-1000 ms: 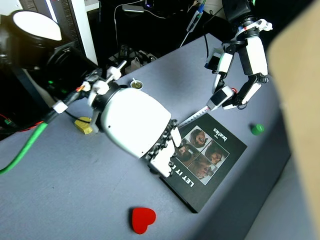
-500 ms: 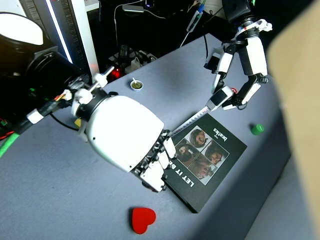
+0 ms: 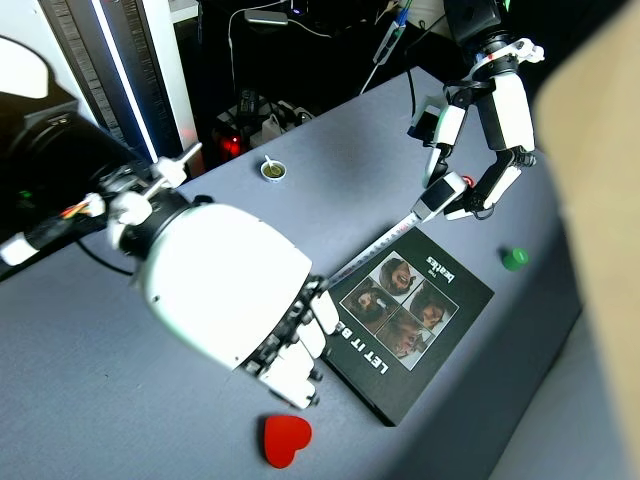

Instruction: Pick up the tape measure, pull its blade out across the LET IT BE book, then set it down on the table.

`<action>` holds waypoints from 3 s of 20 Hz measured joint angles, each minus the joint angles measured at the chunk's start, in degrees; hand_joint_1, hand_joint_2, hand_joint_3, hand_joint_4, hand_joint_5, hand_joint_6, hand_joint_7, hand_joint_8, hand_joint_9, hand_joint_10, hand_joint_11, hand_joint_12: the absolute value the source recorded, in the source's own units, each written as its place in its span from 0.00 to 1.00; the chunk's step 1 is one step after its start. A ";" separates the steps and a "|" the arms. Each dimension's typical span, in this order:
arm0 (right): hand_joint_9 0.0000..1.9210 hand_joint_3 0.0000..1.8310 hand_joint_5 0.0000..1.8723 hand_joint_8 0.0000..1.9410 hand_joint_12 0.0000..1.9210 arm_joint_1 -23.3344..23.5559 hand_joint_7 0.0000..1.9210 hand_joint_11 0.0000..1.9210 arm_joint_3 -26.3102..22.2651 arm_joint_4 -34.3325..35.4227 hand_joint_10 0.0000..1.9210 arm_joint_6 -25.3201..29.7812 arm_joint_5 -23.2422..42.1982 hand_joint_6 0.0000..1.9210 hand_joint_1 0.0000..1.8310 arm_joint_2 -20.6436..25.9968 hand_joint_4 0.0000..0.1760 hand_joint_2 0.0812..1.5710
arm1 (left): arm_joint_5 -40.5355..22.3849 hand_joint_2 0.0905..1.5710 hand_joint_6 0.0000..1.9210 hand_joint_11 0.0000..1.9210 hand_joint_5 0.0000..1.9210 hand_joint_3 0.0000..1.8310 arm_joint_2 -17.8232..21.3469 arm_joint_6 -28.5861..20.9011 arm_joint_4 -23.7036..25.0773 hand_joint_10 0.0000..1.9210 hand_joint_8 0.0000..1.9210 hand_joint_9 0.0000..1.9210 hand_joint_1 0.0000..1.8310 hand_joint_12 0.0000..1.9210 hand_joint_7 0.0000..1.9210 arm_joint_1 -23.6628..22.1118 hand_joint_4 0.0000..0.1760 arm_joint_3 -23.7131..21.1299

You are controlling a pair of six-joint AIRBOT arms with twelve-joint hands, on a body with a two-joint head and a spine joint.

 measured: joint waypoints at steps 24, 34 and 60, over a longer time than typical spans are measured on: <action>0.39 0.00 0.45 0.58 0.71 -1.36 0.44 0.26 0.74 -2.84 0.37 1.75 2.80 0.66 0.64 4.70 0.07 0.74 | -0.20 0.66 0.47 0.53 0.50 0.00 -0.02 -0.26 -0.04 0.52 0.32 0.57 0.76 0.42 0.58 0.00 0.00 0.00; 0.41 0.00 0.44 0.57 0.70 -1.77 0.46 0.27 2.60 -3.45 0.37 2.32 5.73 0.67 0.64 8.85 0.12 0.74 | -0.57 0.66 0.47 0.53 0.50 0.00 -0.72 -0.37 0.04 0.52 0.33 0.57 0.76 0.42 0.58 0.00 0.00 0.00; 0.05 0.00 0.04 0.00 0.26 -6.14 0.05 0.00 0.44 -3.91 0.00 1.33 -0.22 0.00 0.00 5.70 0.00 0.66 | -0.52 0.66 0.47 0.53 0.50 0.00 -0.66 -0.72 1.14 0.52 0.32 0.57 0.76 0.42 0.58 0.52 0.00 0.35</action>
